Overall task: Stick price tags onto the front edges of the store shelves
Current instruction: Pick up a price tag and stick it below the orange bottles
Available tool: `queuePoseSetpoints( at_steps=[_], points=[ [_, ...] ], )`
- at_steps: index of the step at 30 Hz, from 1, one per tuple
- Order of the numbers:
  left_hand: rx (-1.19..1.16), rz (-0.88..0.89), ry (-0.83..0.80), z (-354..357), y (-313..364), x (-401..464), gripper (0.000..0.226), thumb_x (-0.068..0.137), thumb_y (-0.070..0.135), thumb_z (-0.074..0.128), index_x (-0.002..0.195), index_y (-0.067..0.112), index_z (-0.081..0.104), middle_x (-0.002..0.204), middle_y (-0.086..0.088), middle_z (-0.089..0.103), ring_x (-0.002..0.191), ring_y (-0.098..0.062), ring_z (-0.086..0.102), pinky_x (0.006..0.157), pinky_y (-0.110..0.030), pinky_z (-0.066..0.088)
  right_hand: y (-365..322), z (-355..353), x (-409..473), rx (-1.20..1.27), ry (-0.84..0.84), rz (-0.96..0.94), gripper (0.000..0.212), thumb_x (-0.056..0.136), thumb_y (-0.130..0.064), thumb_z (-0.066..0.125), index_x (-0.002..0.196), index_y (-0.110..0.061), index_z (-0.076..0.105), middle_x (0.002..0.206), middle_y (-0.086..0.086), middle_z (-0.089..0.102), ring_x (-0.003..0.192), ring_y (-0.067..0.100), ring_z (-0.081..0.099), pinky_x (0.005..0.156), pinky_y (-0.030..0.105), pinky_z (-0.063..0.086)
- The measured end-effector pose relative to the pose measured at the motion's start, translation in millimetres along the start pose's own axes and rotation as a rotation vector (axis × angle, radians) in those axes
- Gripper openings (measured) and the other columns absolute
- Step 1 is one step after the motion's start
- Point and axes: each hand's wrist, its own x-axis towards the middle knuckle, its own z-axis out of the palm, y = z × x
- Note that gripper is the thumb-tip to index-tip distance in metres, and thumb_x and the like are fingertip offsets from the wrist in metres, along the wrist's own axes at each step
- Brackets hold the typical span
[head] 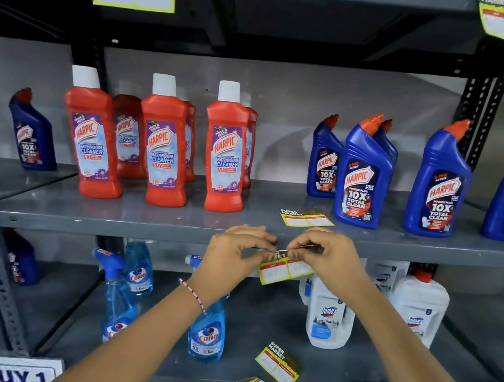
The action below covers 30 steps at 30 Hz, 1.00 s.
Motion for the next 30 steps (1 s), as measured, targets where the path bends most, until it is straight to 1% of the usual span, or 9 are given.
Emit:
queuePoseSetpoints(
  at_steps=[4,7,9,11,13,17,21,26,30],
  points=[
    [-0.204,-0.257,0.096,-33,-3,-23,0.022,0.074,0.010,0.080,0.080,0.031,0.078,0.076,0.017,0.076,0.075,0.001,0.070,0.074,-0.016,0.055,-25,35,-6,0.221,0.045,0.049,0.025,0.075,-0.007,0.081,0.076,-0.032,0.077,0.079,-0.006,0.075,0.078,0.013,0.071,0.073,0.029,0.057],
    [-0.326,-0.414,0.203,-71,-23,-39,0.024,0.070,-0.001,0.080,0.074,0.023,0.076,0.066,0.013,0.075,0.063,-0.001,0.068,0.062,-0.014,0.053,-43,81,-2,0.280,0.010,0.080,0.028,0.080,-0.008,0.077,0.084,-0.036,0.075,0.079,-0.007,0.077,0.079,0.010,0.073,0.074,0.035,0.061],
    [-0.329,-0.488,0.279,-100,-41,-47,0.021,0.068,-0.002,0.081,0.073,0.018,0.075,0.064,0.009,0.075,0.060,-0.004,0.068,0.061,-0.016,0.054,-56,113,4,0.277,0.016,0.076,0.026,0.080,-0.010,0.077,0.087,-0.036,0.074,0.076,-0.009,0.077,0.076,0.004,0.072,0.073,0.032,0.061],
    [-0.281,-0.524,0.344,-128,-60,-53,0.020,0.066,0.002,0.083,0.071,0.020,0.074,0.065,0.004,0.076,0.062,-0.010,0.069,0.064,-0.022,0.057,-72,144,12,0.214,0.055,0.016,0.015,0.079,-0.013,0.078,0.086,-0.026,0.077,0.079,-0.010,0.076,0.076,-0.004,0.069,0.075,0.019,0.055],
    [-0.233,-0.534,0.388,-151,-74,-56,0.018,0.066,0.004,0.083,0.071,0.019,0.075,0.071,-0.002,0.076,0.065,-0.015,0.070,0.068,-0.028,0.058,-89,170,20,0.134,0.109,-0.085,0.009,0.079,-0.013,0.078,0.085,-0.019,0.079,0.083,-0.007,0.077,0.079,-0.001,0.066,0.075,0.013,0.049],
    [-0.176,-0.552,0.408,-178,-89,-57,0.012,0.071,0.003,0.080,0.076,0.012,0.074,0.073,-0.005,0.075,0.064,-0.013,0.069,0.068,-0.029,0.058,-105,211,35,-0.023,0.219,-0.215,0.009,0.078,-0.010,0.078,0.085,-0.015,0.078,0.079,-0.001,0.075,0.076,0.015,0.064,0.073,0.027,0.051],
    [-0.146,-0.563,0.382,-187,-98,-53,0.014,0.071,0.008,0.081,0.072,0.019,0.073,0.071,0.000,0.075,0.062,-0.011,0.069,0.069,-0.030,0.058,-106,224,43,-0.096,0.280,-0.220,0.010,0.078,-0.008,0.077,0.085,-0.015,0.077,0.078,-0.002,0.073,0.076,0.013,0.059,0.072,0.028,0.050],
    [-0.026,-0.527,0.390,-187,-96,-49,0.009,0.071,0.018,0.082,0.070,0.021,0.074,0.066,0.014,0.070,0.057,0.005,0.063,0.058,-0.009,0.051,-107,227,43,-0.148,0.271,-0.230,0.008,0.082,-0.008,0.073,0.087,-0.014,0.074,0.082,-0.001,0.068,0.075,0.011,0.055,0.066,0.034,0.054],
    [0.061,-0.495,0.407,-188,-100,-50,0.009,0.069,0.026,0.083,0.070,0.027,0.074,0.071,0.013,0.071,0.068,-0.004,0.067,0.068,-0.025,0.057,-108,225,44,-0.090,0.271,-0.177,0.004,0.083,-0.010,0.075,0.086,-0.012,0.073,0.086,0.000,0.055,0.076,0.014,0.056,0.064,0.036,0.054]
  ],
)
